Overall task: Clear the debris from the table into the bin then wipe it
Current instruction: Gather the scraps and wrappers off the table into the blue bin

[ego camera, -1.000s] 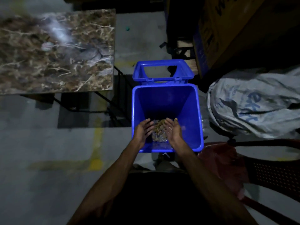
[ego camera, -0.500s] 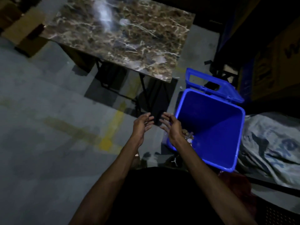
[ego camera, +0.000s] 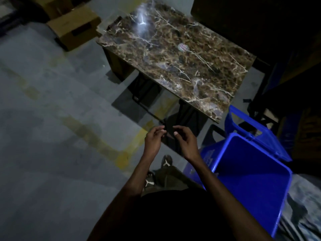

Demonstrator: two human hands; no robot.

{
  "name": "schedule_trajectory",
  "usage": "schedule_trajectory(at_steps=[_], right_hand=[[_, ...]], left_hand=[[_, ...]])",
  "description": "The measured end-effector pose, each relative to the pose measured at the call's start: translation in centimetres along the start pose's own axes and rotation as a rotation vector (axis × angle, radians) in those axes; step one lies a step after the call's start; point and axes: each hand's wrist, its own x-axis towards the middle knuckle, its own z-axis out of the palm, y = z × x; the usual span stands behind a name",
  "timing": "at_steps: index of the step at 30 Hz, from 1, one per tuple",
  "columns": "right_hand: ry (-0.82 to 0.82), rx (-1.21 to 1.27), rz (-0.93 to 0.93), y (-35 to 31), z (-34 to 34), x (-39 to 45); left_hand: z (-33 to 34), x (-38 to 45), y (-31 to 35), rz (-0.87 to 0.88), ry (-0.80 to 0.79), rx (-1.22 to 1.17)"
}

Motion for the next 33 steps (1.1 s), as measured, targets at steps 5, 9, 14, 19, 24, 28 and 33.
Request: schedule_trajectory(at_steps=[5,9,14,19,24,28,33], right_hand=[[-0.013,-0.025,0.006,0.0,0.8,7.7],[-0.013,0.072,0.061,0.1,1.4,17.0],[0.022,0.171,0.125,-0.4,1.2,27.2],[0.039,0.338,0.306,-1.5,0.7,34.3],[0.127,0.258,0.361,-0.7,0.8,39.7],[0.128,0.096,0.377,2.1,2.4,43.9],[0.172,0.003,0.490,3.2,4.4,48.2]], left_hand=[[-0.2,6.9,2.6,0.014,-0.015,0.112],[-0.5,14.9,5.9,0.027,-0.001,0.189],[-0.6,23.0,10.9,-0.019,-0.033,0.264],[1.7,31.6,15.6,-0.045,-0.053,0.217],[3.5,38.6,18.0,-0.144,-0.119,0.242],[4.4,43.7,20.0,-0.134,-0.180,0.364],[4.9,52.6,15.2,-0.214,-0.291,0.435]])
